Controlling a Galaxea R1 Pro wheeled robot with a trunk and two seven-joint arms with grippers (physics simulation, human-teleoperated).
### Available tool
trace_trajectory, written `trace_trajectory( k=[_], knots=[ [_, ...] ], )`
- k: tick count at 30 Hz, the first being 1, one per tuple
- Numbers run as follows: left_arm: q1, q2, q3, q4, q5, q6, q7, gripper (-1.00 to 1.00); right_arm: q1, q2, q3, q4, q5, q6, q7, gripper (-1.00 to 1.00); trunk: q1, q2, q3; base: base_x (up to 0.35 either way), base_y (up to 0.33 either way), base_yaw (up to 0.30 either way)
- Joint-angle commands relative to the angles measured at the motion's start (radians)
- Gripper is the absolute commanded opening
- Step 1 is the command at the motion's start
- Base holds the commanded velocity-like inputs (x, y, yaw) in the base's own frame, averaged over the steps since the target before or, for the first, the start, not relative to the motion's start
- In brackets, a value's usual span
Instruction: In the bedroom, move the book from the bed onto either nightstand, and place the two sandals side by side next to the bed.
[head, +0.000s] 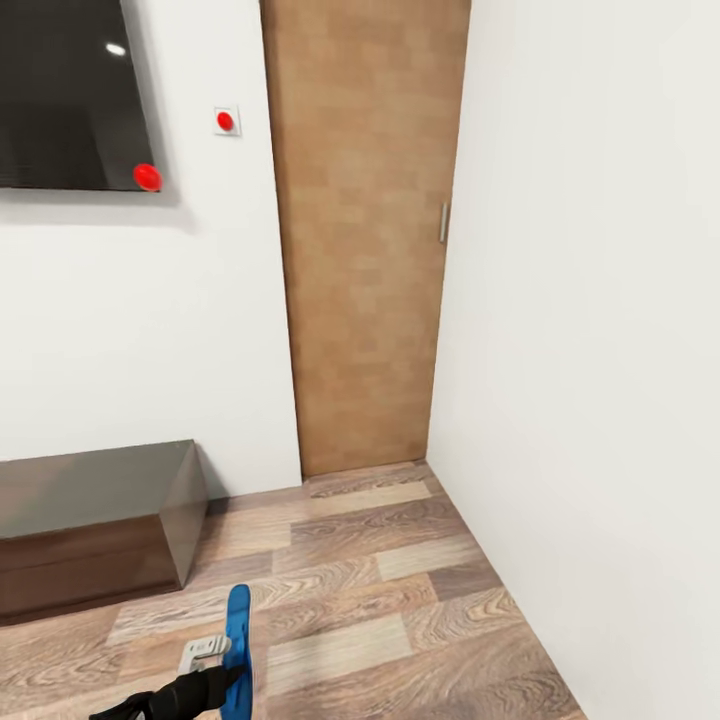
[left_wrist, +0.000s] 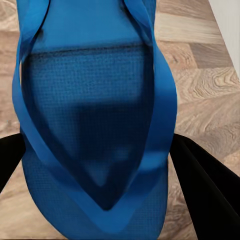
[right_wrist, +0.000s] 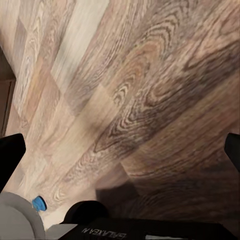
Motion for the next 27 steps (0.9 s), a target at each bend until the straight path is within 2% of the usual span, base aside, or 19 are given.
trace_trajectory(
  k=[1, 6, 27],
  knots=[
    [-0.001, -0.001, 0.008, -0.001, -0.002, 0.01, -0.001, -1.0, 0.0, 0.0, -0.003, 0.017, -0.003, -0.005, 0.001, 1.0, -0.004, 0.007, 0.002, 0.0, 0.0, 0.294],
    [-0.001, -0.001, 0.008, -0.001, -0.002, 0.008, 0.008, -1.0, 0.0, 0.0, -0.002, 0.057, -0.003, -0.064, 0.001, 1.0, -0.023, 0.042, 0.018, 0.0, 0.0, 0.294],
    [-0.001, -0.009, 0.008, -0.001, -0.002, 0.007, 0.008, -1.0, 0.0, 0.0, -0.003, 0.061, -0.003, -0.069, 0.001, 1.0, -0.104, 0.189, 0.084, 0.0, 0.0, 0.294]
  ],
)
